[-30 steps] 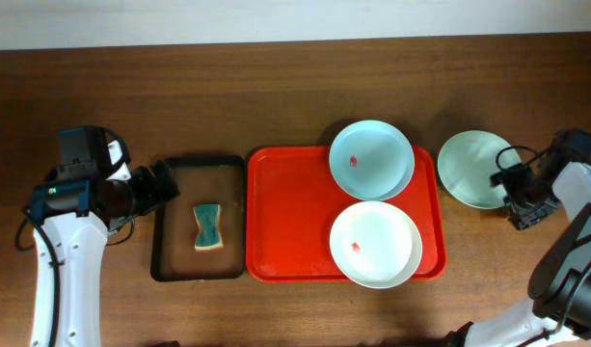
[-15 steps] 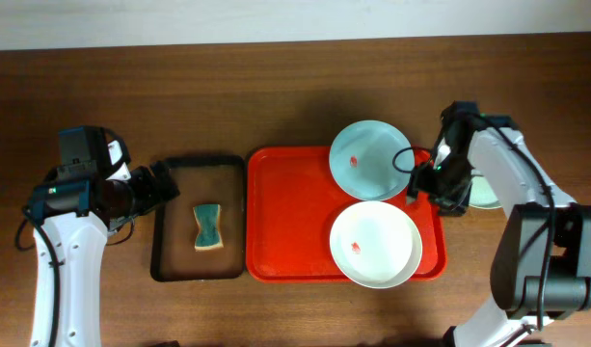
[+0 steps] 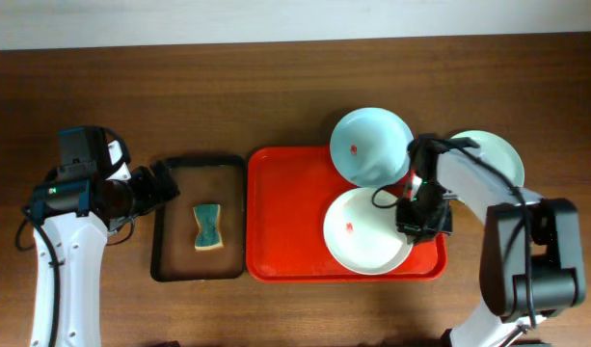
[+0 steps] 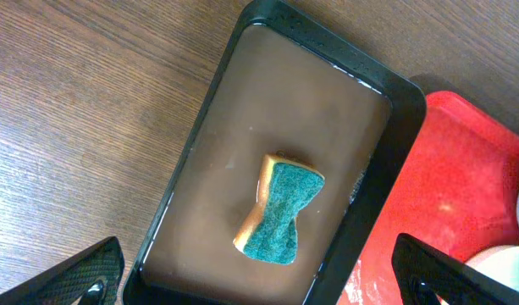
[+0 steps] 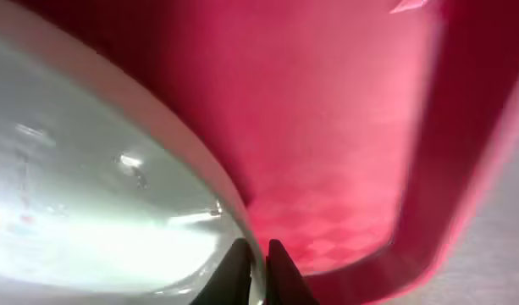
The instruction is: Clean dirty plates on tray and stack at the side
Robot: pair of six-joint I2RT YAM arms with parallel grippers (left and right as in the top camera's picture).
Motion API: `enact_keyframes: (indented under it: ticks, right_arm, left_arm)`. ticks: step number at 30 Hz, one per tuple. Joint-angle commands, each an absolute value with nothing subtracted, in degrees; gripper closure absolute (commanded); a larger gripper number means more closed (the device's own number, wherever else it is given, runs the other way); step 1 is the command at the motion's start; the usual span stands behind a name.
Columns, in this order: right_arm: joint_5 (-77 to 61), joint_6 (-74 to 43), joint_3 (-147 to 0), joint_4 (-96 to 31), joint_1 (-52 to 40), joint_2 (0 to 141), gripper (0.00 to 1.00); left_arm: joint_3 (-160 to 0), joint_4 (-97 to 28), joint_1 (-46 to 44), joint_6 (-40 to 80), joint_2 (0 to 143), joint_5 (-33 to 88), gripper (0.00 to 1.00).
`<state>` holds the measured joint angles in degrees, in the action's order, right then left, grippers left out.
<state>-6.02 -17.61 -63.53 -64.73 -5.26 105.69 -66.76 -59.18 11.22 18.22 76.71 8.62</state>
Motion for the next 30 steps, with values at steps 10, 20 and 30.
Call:
enact_keyframes:
  ticks: [10,20,30]
  right_arm:
    - [-9.8,-34.2,-63.2,-40.0,-25.6,105.1,0.8]
    - [-2.3,-33.2,-64.3,-40.5,-25.5,104.3,0.79]
    - [-2.3,-25.7,-66.8,-42.7,-25.5,101.8,0.63]
  left_arm:
    - [-67.2,-59.2,11.4,18.0,76.3,9.2,0.01]
    - [-67.2,-59.2,11.4,18.0,76.3,9.2,0.01]
    - [-67.2,-59.2,11.4,18.0,76.3,9.2,0.01]
